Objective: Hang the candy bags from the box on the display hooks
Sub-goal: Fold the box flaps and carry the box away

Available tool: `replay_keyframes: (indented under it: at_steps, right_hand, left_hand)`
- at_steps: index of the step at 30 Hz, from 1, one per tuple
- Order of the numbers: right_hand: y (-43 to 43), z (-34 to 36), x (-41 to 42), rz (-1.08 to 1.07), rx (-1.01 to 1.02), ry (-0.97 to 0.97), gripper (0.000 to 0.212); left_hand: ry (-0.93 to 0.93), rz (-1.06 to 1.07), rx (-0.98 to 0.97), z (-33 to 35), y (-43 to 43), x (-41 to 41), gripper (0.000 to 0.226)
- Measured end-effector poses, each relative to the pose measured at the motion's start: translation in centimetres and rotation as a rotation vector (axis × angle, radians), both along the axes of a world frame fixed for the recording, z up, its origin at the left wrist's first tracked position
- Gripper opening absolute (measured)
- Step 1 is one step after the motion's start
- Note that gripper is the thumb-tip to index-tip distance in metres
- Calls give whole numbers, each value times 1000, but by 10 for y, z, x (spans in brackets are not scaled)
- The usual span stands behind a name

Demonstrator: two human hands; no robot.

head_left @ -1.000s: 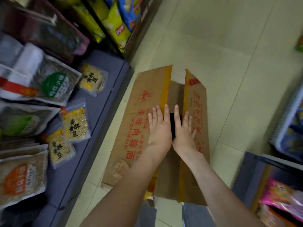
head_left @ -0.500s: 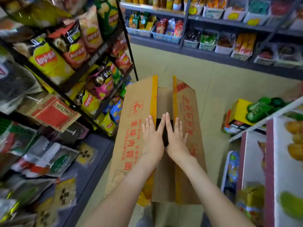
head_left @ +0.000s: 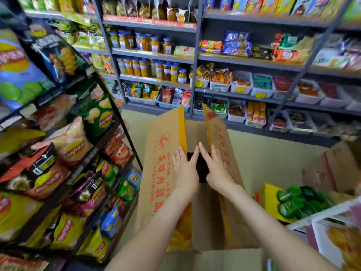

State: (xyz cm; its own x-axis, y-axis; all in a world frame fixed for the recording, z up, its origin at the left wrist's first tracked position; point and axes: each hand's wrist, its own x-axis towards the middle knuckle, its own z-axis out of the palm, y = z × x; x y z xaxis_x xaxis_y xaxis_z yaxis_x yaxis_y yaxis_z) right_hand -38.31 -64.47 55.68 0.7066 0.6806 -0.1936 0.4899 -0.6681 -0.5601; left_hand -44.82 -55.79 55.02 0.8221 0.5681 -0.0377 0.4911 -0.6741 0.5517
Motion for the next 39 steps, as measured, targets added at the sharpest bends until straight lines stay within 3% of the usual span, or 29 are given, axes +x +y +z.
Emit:
replay_keyframes:
  at_steps: [4,9,16,22,27,29,33,39]
  right_hand:
    - [44,5,92,-16,-23,-9,102]
    - [114,-6,230,-18,-34,24,98]
    - [248,-6,381,117,-133,12,86]
    - [398,-10,465,330,-22,64,85]
    - [537,-34,542,145,-151,122,73]
    - [579,-40,565,122,-109,118,62]
    - [651,-25,601,304,-40,-99,65]
    - [820,-13,601,595,-15,-198,71]
  left_hand:
    - [-38,-28,-9,1,38,94,78]
    - [-22,32,-47,-8,111,226,85]
    - [21,275,-86,14,235,347,72]
    - [50,509,-13,2,362,413,65]
    - [-15,635,98,1,486,454,68]
    - [-34,685,129,4,533,471,73]
    - [15,781,95,21,598,501,76]
    - [123,898,220,20,739,544,83]
